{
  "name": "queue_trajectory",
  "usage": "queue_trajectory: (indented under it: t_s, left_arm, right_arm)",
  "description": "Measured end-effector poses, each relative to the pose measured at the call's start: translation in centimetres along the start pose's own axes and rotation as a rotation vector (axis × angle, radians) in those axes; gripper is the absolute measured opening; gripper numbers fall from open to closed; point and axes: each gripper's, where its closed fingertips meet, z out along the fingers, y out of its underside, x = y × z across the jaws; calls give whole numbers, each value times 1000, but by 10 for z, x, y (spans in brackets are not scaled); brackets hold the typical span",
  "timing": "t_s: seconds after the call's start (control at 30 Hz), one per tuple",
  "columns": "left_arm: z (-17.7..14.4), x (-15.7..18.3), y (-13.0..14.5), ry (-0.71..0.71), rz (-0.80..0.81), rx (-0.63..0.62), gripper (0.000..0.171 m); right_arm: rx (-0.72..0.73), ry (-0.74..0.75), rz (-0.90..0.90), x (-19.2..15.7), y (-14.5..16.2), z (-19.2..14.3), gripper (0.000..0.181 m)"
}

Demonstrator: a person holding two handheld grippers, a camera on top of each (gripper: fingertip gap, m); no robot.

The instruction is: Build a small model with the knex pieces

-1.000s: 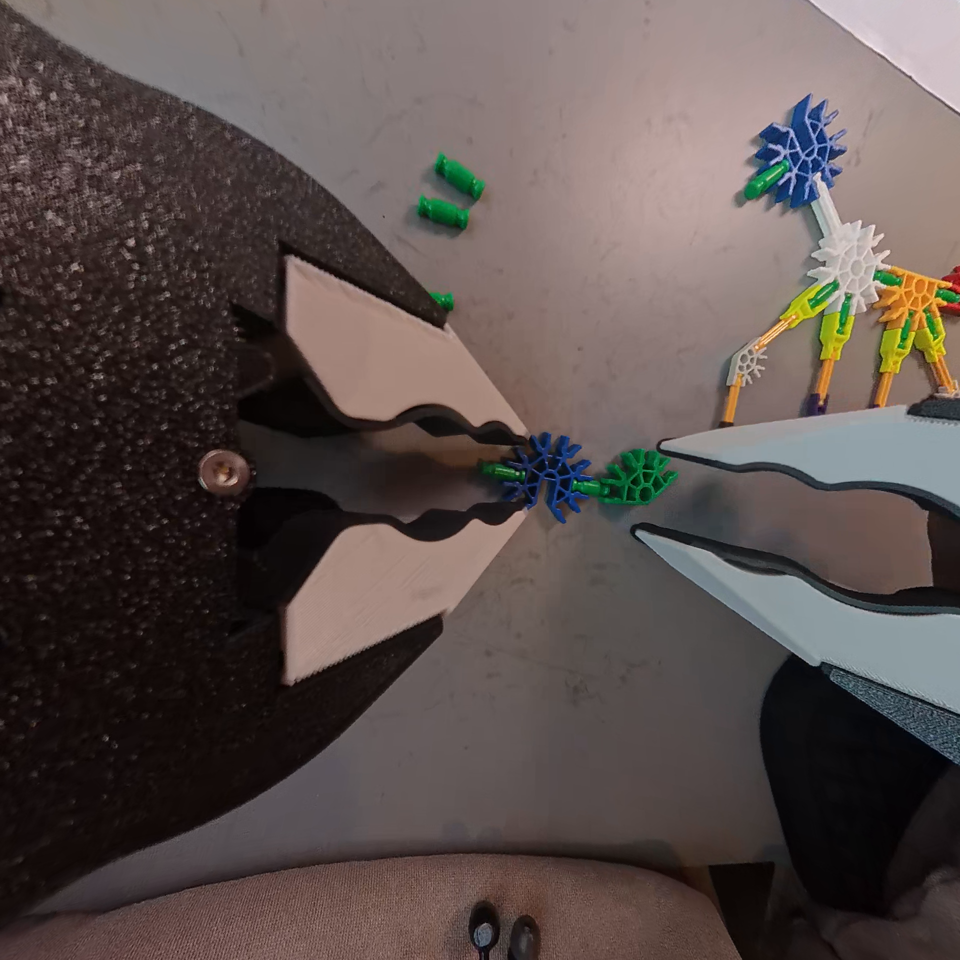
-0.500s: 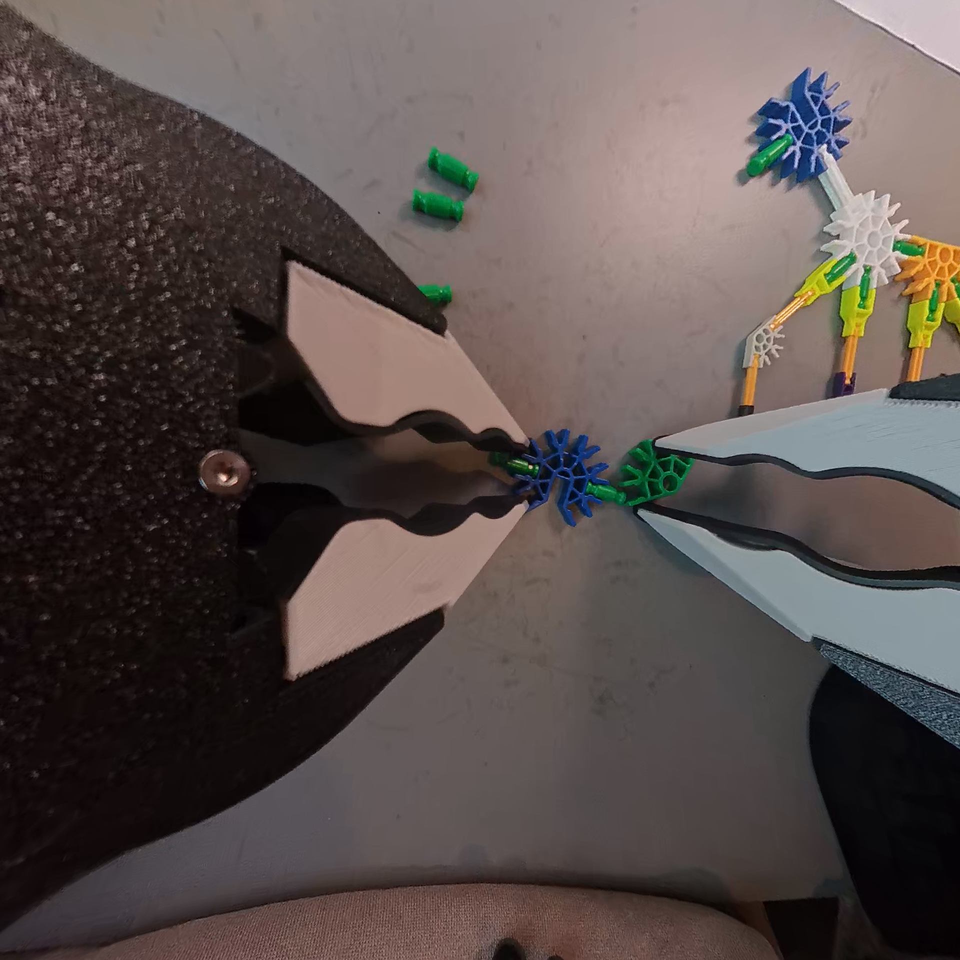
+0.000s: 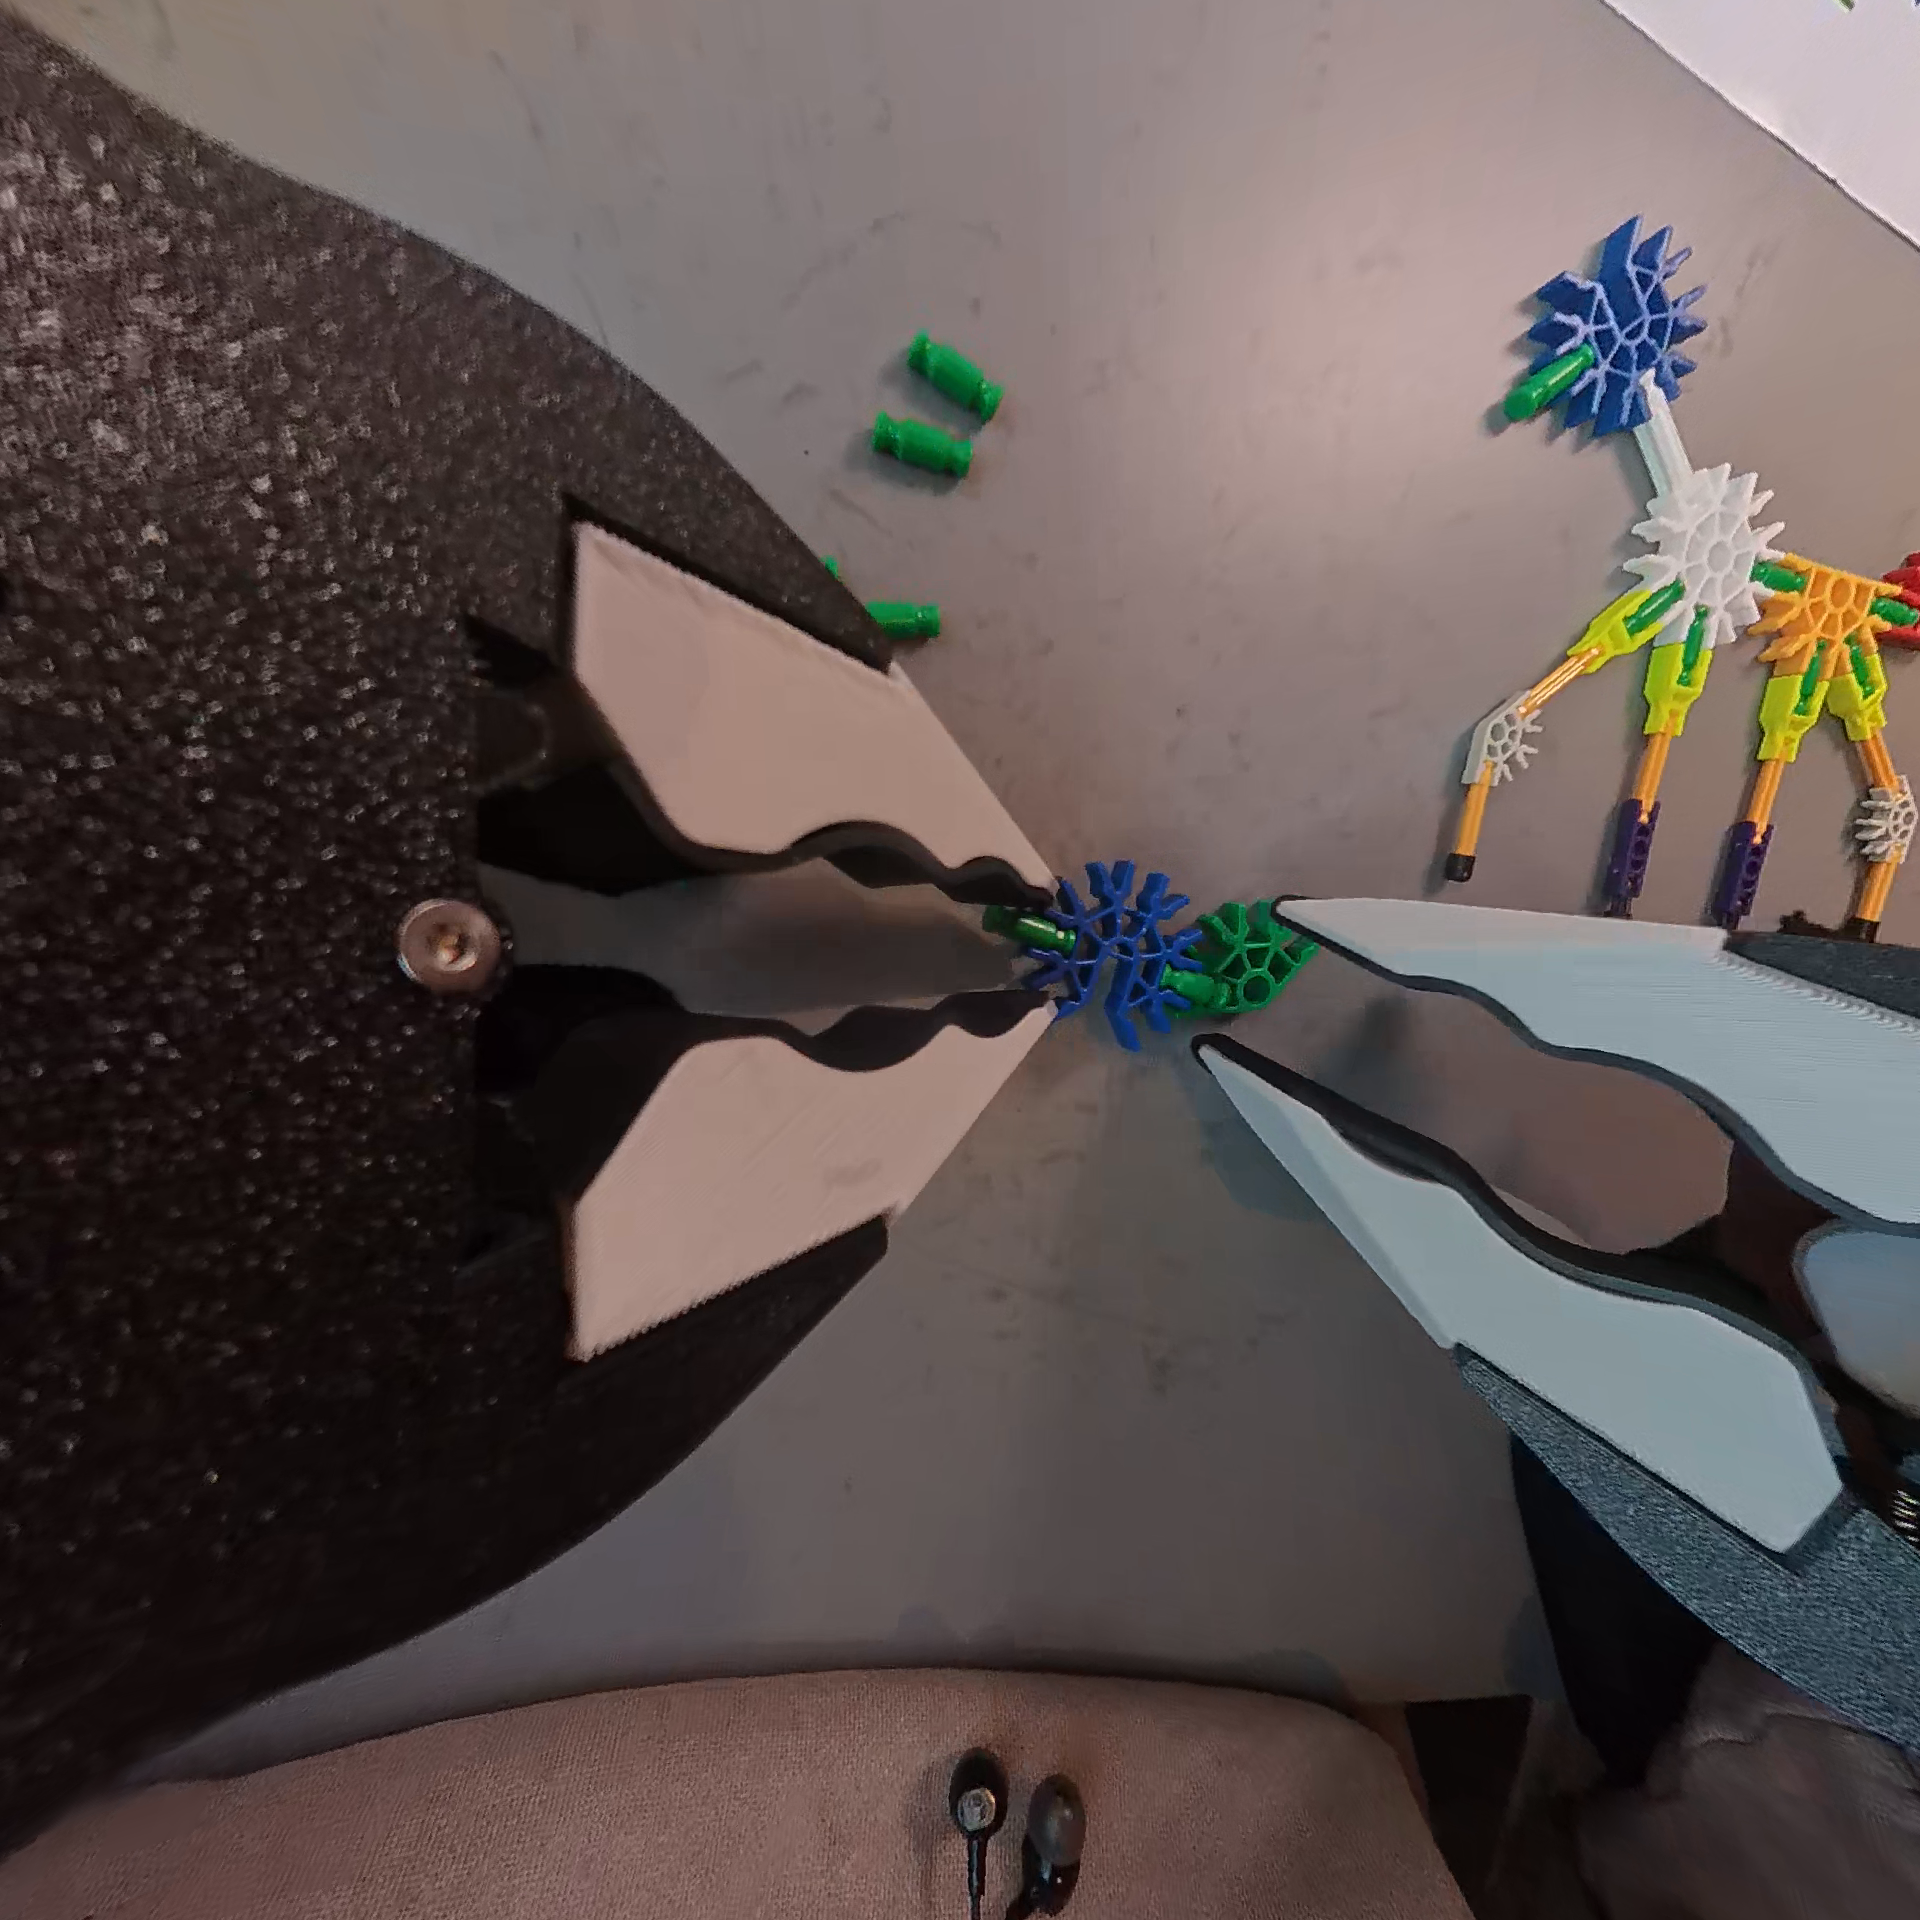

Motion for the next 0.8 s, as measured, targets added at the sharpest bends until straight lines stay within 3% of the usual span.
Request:
queue_trajectory:
  t_s: [0.3, 0.8]
  left_arm:
    - [3, 1, 3, -38, -20, -41, 15]
    - [7, 9, 7, -14, 0, -67, 11]
  right_arm:
    - [-10, -54, -33, -6, 0, 2, 4]
    - [-175, -204, -74, -5, 4, 5, 0]
